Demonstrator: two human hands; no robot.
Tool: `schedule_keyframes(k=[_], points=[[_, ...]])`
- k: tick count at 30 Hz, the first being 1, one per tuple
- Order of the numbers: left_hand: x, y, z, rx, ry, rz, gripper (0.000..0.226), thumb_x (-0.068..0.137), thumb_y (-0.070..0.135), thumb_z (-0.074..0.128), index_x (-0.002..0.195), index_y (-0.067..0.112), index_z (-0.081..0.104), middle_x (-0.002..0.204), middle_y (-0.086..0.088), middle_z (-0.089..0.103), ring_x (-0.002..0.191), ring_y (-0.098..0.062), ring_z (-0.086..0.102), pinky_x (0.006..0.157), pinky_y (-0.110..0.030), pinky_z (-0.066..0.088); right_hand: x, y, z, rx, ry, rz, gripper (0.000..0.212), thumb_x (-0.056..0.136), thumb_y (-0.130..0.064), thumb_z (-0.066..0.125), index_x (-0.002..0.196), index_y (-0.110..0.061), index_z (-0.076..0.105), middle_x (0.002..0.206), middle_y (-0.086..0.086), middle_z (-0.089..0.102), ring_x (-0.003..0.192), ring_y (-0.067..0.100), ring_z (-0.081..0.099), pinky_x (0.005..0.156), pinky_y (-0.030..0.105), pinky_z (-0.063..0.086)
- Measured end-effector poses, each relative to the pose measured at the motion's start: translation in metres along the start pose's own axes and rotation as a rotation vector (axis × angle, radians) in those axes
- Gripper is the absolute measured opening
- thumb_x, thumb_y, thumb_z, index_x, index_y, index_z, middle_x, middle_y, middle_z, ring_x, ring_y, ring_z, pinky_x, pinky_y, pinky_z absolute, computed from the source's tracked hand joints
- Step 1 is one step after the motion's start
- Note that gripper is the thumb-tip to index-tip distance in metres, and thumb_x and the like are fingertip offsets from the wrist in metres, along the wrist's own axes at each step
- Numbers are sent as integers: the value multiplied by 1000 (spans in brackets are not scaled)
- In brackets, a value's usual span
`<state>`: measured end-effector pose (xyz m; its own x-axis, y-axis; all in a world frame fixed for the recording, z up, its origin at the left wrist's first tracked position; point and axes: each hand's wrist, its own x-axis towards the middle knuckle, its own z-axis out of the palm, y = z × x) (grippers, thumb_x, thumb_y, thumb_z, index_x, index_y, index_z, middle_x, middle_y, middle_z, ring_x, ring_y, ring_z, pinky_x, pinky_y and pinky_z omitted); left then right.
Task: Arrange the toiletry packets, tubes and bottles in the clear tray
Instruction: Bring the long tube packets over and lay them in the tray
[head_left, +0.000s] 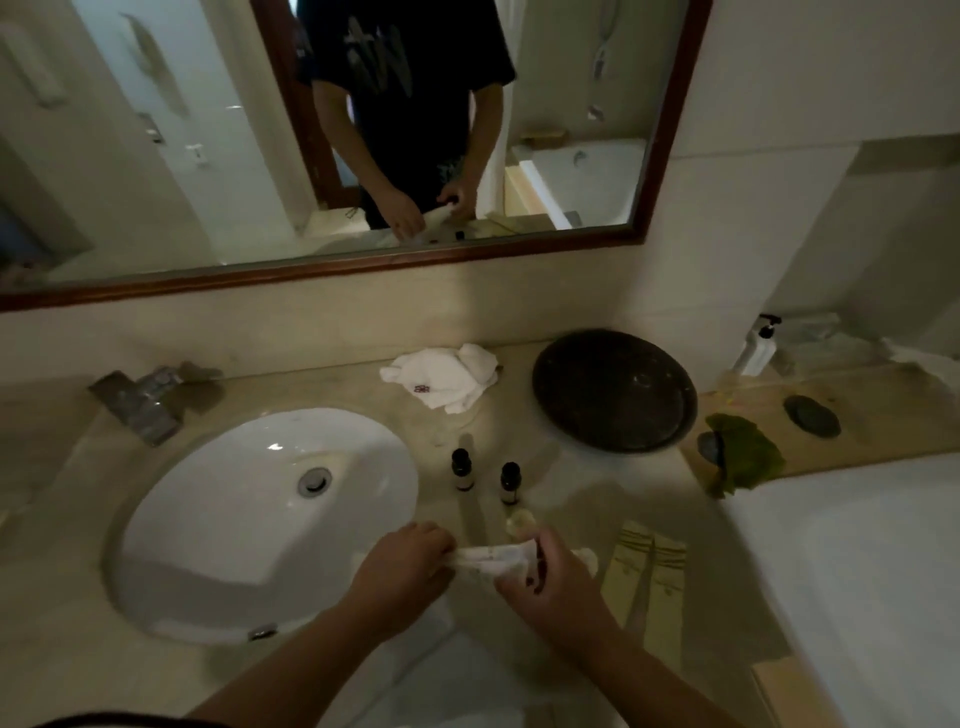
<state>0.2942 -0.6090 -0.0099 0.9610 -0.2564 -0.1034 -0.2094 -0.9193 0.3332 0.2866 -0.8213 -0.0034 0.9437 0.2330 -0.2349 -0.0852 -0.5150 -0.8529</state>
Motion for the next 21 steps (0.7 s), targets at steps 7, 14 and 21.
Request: schedule_keyframes(k=[7, 14, 21], points=[[-49, -31, -29, -335, 192, -231, 28, 80, 39, 50, 98, 21, 62, 96, 4, 61, 88, -12, 54, 75, -25, 40, 23, -65, 48, 285, -79, -78, 78, 77, -26, 77, 136, -43, 30, 115, -16, 59, 94, 3, 66, 74, 21, 55], [-137, -90, -83, -639, 462, -476, 10, 81, 29, 53, 72, 29, 59, 67, 9, 59, 62, 0, 50, 61, -25, 42, 36, -151, 161, 126, -317, -259, 34, 83, -6, 69, 100, -34, 62, 94, -13, 75, 85, 7, 70, 75, 22, 53], [-244, -192, -119, -849, 697, -745, 18, 79, 11, 64, 78, 28, 70, 71, 16, 73, 65, 3, 60, 63, -21, 50, 22, -241, 305, 39, -451, -322, 26, 76, -10, 76, 89, -32, 68, 83, -4, 75, 75, 5, 69, 69, 22, 54]])
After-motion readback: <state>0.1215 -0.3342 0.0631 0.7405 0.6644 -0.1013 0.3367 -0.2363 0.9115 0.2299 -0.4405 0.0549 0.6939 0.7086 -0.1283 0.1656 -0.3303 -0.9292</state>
